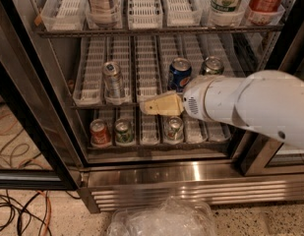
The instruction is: Pick pepsi can from middle shelf of fridge
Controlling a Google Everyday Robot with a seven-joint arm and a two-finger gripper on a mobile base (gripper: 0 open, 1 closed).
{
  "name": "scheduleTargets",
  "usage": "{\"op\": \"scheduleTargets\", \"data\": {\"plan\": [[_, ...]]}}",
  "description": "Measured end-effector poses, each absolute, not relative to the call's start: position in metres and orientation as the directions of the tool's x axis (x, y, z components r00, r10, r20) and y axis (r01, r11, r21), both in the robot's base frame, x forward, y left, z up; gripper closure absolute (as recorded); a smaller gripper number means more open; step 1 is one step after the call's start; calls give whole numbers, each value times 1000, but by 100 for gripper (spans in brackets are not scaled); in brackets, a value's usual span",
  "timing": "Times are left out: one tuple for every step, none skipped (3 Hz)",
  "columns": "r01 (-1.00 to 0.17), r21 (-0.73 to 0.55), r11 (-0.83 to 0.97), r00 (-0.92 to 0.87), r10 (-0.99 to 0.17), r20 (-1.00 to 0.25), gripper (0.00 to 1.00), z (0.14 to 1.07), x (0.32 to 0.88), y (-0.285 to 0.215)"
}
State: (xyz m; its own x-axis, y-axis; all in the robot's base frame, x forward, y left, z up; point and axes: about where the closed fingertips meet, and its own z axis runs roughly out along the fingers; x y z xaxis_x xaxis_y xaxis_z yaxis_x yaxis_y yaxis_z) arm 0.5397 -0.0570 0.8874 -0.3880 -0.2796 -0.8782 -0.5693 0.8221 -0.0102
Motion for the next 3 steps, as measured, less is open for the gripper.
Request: {"op": "scheduleTargets", "data": {"plan": [[-495,-1,869,-381,-218,-899,0,866,546,-59],[-404,1,915,-351,-154,-924,0,858,548,-77],[-338,8,941,-315,-106,-943,2,854,554,-91]]}}
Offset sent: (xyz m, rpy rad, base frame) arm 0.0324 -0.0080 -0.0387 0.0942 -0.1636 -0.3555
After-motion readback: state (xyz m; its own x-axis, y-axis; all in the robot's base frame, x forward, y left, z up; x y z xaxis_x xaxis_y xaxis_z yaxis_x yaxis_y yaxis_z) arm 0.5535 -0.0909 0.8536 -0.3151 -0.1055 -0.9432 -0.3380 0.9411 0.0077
